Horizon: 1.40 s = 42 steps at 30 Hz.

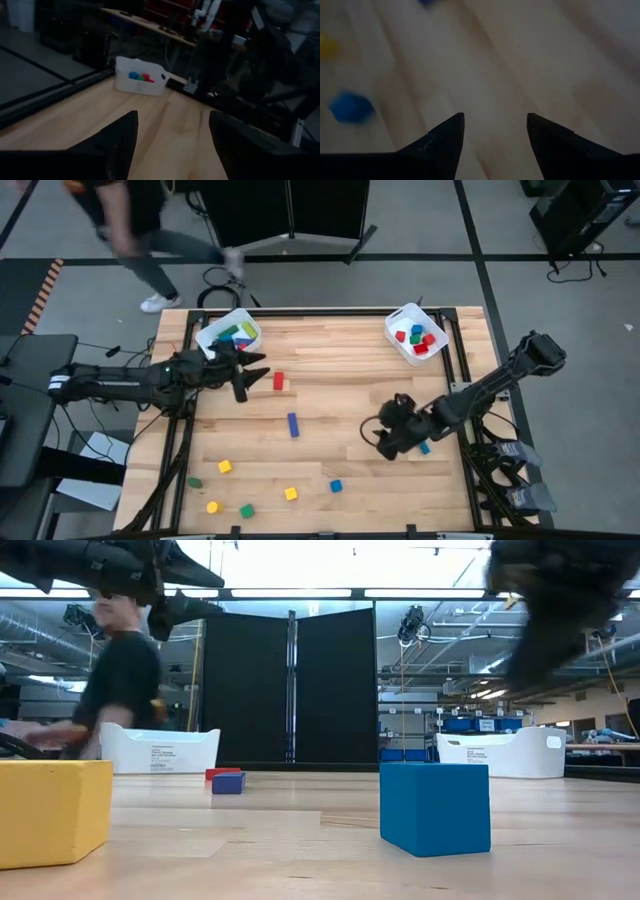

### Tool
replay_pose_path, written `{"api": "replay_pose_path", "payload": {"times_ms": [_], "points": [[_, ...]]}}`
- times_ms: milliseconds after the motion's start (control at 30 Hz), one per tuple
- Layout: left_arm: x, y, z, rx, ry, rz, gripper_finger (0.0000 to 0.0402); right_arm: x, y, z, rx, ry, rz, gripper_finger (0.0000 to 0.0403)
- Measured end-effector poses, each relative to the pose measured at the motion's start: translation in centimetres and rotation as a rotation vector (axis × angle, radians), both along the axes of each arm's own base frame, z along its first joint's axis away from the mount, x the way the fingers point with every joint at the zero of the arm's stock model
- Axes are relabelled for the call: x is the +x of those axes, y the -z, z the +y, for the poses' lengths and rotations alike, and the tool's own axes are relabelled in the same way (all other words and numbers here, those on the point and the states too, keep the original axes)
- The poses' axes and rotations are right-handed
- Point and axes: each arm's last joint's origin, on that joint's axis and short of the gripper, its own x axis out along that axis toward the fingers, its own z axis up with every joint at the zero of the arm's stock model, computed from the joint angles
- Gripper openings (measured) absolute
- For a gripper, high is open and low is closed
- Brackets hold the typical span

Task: Sort blocks by size
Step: Put the small blue block into the right white bin

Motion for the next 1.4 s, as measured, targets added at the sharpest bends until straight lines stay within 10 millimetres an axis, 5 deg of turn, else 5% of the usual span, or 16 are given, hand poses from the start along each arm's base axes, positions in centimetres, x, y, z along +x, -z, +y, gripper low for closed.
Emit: {"api": "replay_pose_path", "payload": {"times_ms": [367,533,767,967,1400], "points": [[1.8,1.2,0.5,0.011,0.007,0.066,0.0253,4.9,-2.4,-5.2,-0.12,0.018,-0.288,0.0226],[2.1,1.1,0.5,0.016,0.005,0.043,0.0253,8.5,-1.8,-5.4,-0.136,-0.124,-0.414,0.0226],[2.1,1.1,0.5,0.013,0.004,0.042,0.0253,12.3,0.3,-2.1,-0.129,-0.49,-0.211,0.0234],[2.1,1.1,0.5,0.01,0.004,0.047,0.0253,11.5,1.5,1.5,-0.18,-0.712,-0.1,0.0251],[2.1,1.2,0.5,0.011,0.004,0.054,0.0253,9.8,1.6,6.9,-0.169,-0.813,-0.182,0.0296]]}}
